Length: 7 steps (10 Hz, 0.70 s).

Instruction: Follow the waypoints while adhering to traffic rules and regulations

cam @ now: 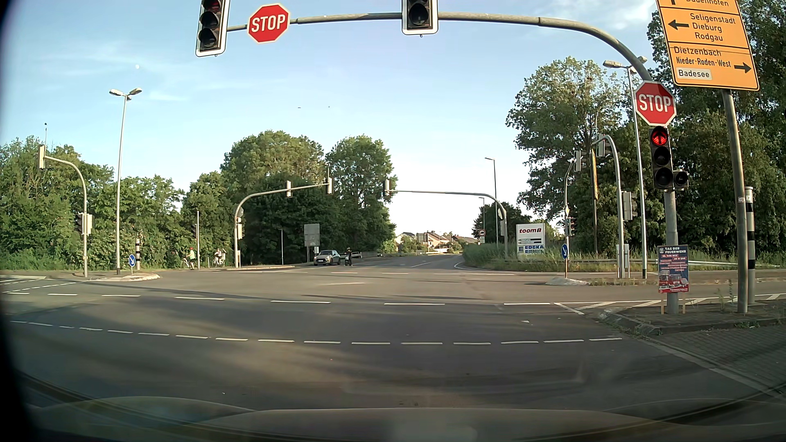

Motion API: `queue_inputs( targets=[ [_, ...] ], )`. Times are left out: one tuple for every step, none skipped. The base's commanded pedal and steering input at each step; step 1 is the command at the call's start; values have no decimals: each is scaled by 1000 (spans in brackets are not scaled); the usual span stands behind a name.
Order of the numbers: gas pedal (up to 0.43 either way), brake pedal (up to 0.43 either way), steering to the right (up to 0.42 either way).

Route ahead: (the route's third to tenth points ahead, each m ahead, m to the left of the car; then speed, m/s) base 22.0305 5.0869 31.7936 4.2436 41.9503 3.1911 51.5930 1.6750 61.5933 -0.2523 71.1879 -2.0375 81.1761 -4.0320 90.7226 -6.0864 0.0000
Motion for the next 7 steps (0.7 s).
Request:
queue_inputs(
  targets=[
    [0,305,6],
    [0,305,6],
    [0,305,6],
    [0,305,6],
    [0,305,6],
    [0,305,6],
    [0,305,6]
  ],
)
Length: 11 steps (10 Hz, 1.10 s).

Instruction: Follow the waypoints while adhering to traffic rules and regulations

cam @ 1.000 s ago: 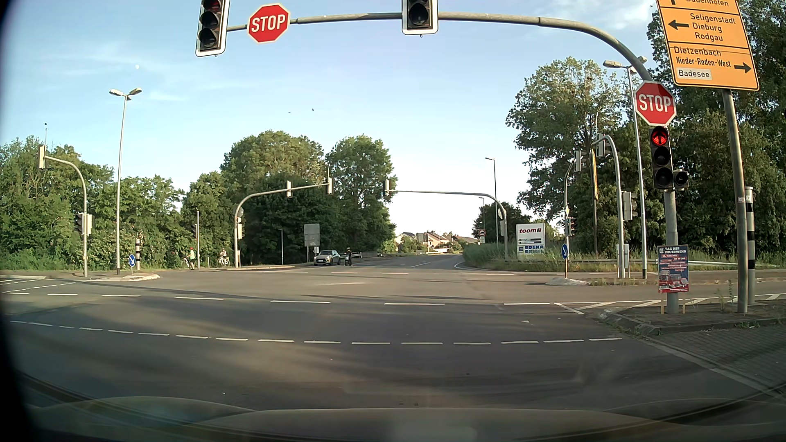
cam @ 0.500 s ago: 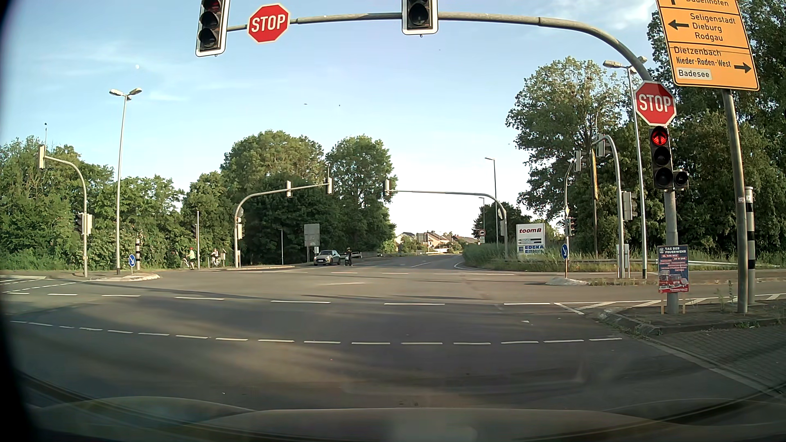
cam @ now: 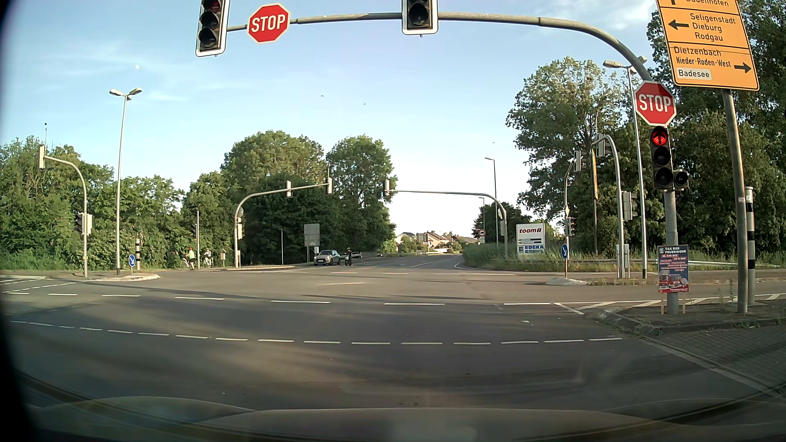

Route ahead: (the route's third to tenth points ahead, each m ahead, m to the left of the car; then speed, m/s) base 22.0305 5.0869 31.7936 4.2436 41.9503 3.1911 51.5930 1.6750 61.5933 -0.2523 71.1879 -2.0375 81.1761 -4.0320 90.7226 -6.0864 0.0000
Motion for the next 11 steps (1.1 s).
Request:
queue_inputs(
  targets=[
    [0,305,6],
    [0,305,6],
    [0,305,6],
    [0,305,6],
    [0,305,6],
    [0,305,6],
    [0,305,6],
    [0,305,6],
    [0,305,6],
    [0,305,6],
    [0,305,6]
  ],
)
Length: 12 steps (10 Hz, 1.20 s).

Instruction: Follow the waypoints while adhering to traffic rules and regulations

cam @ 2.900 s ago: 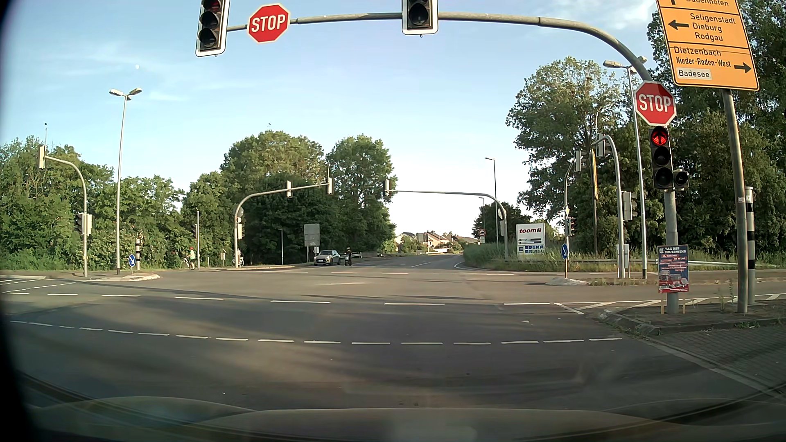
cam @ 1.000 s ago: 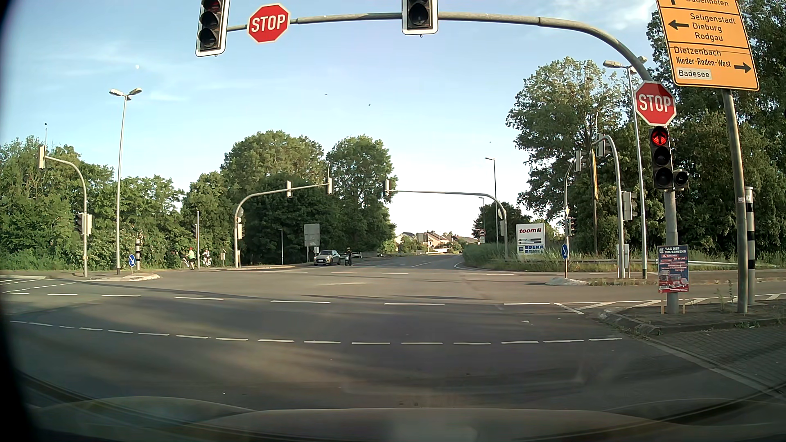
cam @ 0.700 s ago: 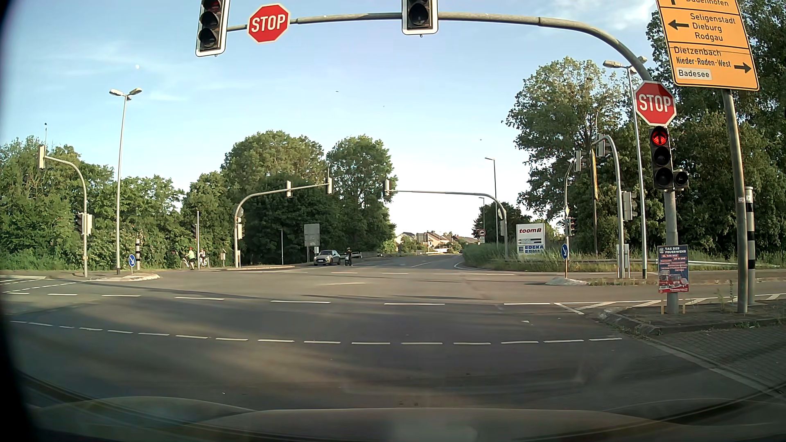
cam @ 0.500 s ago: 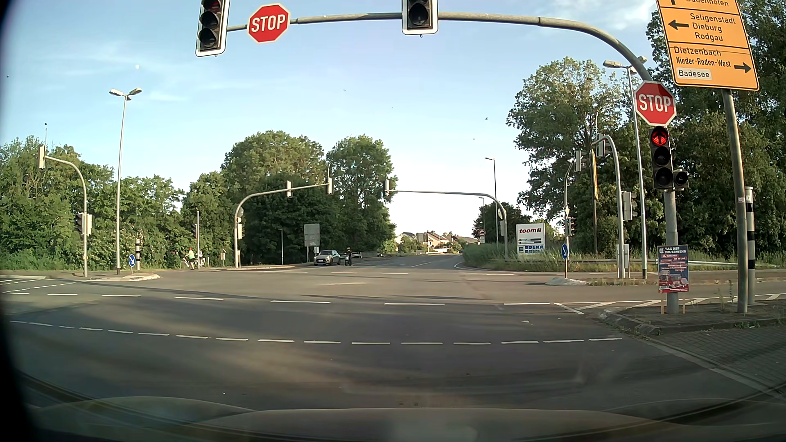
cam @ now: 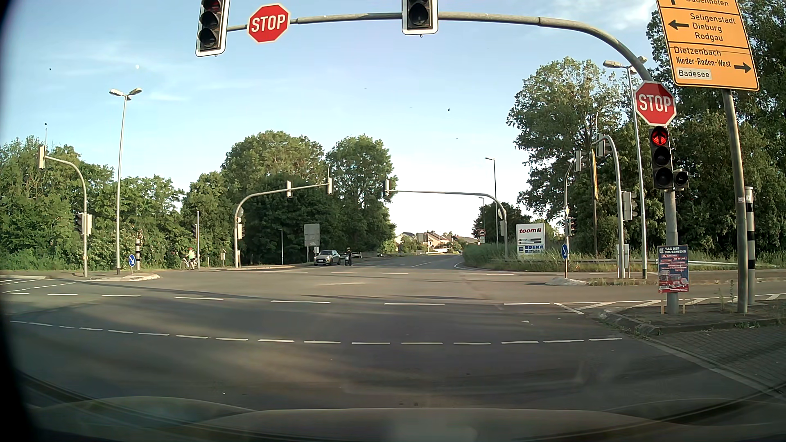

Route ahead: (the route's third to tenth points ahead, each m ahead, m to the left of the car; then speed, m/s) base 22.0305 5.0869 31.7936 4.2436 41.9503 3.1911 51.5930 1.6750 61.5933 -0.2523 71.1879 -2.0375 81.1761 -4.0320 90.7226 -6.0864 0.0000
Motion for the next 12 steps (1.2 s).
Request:
queue_inputs(
  targets=[
    [0,305,6],
    [0,305,6],
    [0,305,6],
    [0,305,6],
    [0,305,6],
    [0,305,6],
    [0,305,6],
    [0,305,6],
    [0,305,6],
    [0,305,6],
    [0,305,6],
    [0,305,6]
  ],
)
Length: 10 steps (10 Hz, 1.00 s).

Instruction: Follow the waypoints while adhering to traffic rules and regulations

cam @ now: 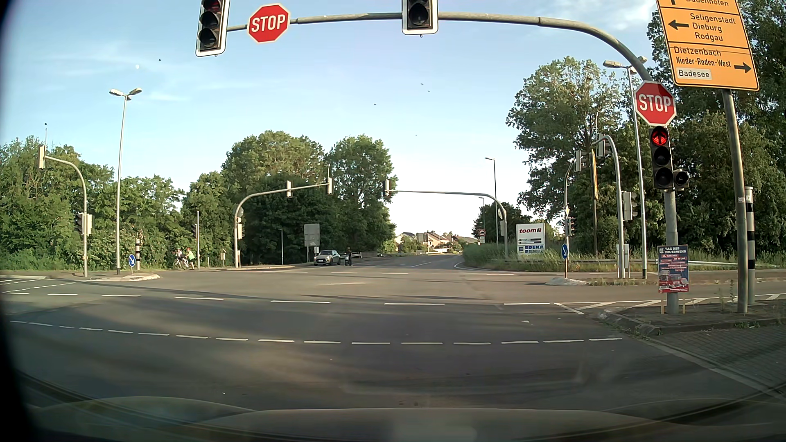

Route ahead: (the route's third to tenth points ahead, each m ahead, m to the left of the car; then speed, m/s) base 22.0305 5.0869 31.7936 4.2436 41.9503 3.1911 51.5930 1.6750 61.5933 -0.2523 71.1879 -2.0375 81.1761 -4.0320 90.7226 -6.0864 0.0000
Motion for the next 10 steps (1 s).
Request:
queue_inputs(
  targets=[
    [0,305,6],
    [0,305,6],
    [0,305,6],
    [0,305,6],
    [0,305,6],
    [0,305,6],
    [0,305,6],
    [0,305,6],
    [0,305,6],
    [0,305,6]
  ],
)
